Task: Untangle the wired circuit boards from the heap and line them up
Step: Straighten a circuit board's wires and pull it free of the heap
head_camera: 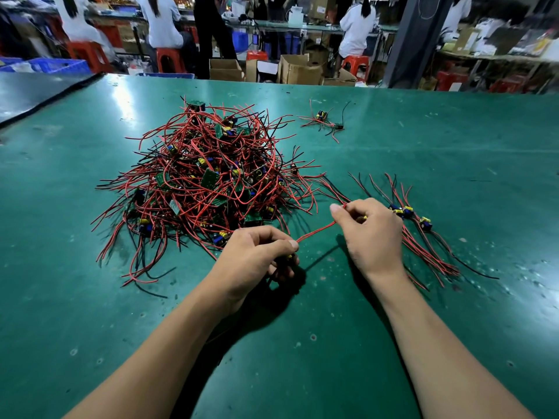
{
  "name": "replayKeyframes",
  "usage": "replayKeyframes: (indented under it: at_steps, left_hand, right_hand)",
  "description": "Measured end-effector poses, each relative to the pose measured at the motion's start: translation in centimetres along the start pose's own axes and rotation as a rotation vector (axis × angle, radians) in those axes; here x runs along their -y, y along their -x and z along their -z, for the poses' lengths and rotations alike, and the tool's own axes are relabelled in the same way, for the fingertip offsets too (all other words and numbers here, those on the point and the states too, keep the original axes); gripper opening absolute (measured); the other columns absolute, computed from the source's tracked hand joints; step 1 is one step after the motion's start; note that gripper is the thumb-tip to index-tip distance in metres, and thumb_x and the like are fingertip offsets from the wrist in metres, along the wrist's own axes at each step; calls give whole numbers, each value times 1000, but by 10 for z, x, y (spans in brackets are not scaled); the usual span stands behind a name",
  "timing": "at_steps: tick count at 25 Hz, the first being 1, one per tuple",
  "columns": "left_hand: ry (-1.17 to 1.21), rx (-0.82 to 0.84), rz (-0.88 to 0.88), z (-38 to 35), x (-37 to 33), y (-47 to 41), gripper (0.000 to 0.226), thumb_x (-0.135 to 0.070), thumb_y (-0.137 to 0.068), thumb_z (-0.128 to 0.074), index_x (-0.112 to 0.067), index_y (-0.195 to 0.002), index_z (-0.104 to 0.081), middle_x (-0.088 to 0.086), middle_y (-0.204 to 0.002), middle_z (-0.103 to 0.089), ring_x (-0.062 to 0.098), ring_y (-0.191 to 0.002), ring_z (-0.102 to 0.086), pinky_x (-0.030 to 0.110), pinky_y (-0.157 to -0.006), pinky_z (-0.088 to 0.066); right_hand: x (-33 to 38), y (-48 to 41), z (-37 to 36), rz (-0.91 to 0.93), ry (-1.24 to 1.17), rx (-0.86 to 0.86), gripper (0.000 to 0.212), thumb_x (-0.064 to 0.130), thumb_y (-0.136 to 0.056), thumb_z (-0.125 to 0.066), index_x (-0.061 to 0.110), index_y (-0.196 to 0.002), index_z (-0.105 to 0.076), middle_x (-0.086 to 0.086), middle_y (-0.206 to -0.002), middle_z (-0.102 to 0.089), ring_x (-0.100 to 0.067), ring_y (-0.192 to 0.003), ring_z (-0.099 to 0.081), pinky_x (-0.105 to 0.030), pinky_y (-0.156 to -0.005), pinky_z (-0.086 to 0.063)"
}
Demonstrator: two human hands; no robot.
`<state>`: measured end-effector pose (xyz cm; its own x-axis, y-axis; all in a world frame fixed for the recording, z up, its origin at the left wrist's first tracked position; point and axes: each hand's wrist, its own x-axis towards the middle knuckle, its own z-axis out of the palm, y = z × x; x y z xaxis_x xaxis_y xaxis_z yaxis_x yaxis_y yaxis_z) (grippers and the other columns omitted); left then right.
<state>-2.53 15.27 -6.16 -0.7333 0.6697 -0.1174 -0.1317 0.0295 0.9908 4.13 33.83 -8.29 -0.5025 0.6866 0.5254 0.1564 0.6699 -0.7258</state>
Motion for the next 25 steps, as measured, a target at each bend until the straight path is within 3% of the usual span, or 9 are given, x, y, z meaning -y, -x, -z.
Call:
replayKeyframes:
  at_steps: [3,5,8,12,15,21,25]
  left_hand:
    - [10,0,2,1,0,0,9,0,-87,-65,0,-78,-66,14,-66,-66,22,-50,-59,19,-43,-43]
    - [33,1,11,2,0,0,9,0,-87,-65,-1,-78,-66,13,-65,-66,21,-50,-59,19,-43,-43]
    - [55,13,19,3,1,-1,8,0,-87,-65,-2,-79,-66,12,-65,-66,21,-51,-59,19,-43,-43]
    - [23,46,7,3,2,-1,9,-2,-87,-66,-2,-78,-67,11,-65,-66,21,-52,-59,18,-44,-43]
    - [42,50,8,5,3,-2,7,-1,-87,-66,0,-80,-67,13,-67,-66,22,-53,-60,20,-45,-44]
    - [46,70,-1,4,5,-2,8,-1,-87,-66,-1,-79,-67,14,-67,-67,22,-51,-60,21,-45,-45]
    - [77,36,14,5,6,-3,10,-1,-88,-65,-3,-78,-67,15,-68,-67,22,-53,-62,21,-46,-48]
  right_hand:
    - [0,0,-1,24,-8,35,17,21,-83,-79,13,-69,-72,4,-65,-63,-15,-62,-55,-22,-65,-37]
    - [2,-3,3,-215,-257,97,28,29,-87,-77,18,-64,-64,12,-51,-50,-11,-48,-46,-21,-52,-37]
    - [12,-9,7,-640,-830,196,37,28,-97,-64,14,-63,-56,6,-48,-32,-8,-34,-29,-19,-39,-25]
    - [22,-11,11,-863,-1045,292,39,18,-96,-59,12,-60,-46,4,-50,-28,-6,-32,-25,-19,-37,-23]
    - [25,-11,14,-1012,-1211,314,39,18,-95,-59,10,-57,-49,3,-51,-30,-6,-32,-26,-18,-35,-24]
    - [27,-12,17,-1138,-1410,385,26,12,-80,-60,9,-58,-46,3,-48,-33,-6,-29,-27,-18,-34,-25]
    - [23,-10,15,-1091,-1263,348,29,25,-89,-66,7,-68,-60,4,-52,-38,-3,-34,-34,-16,-35,-31]
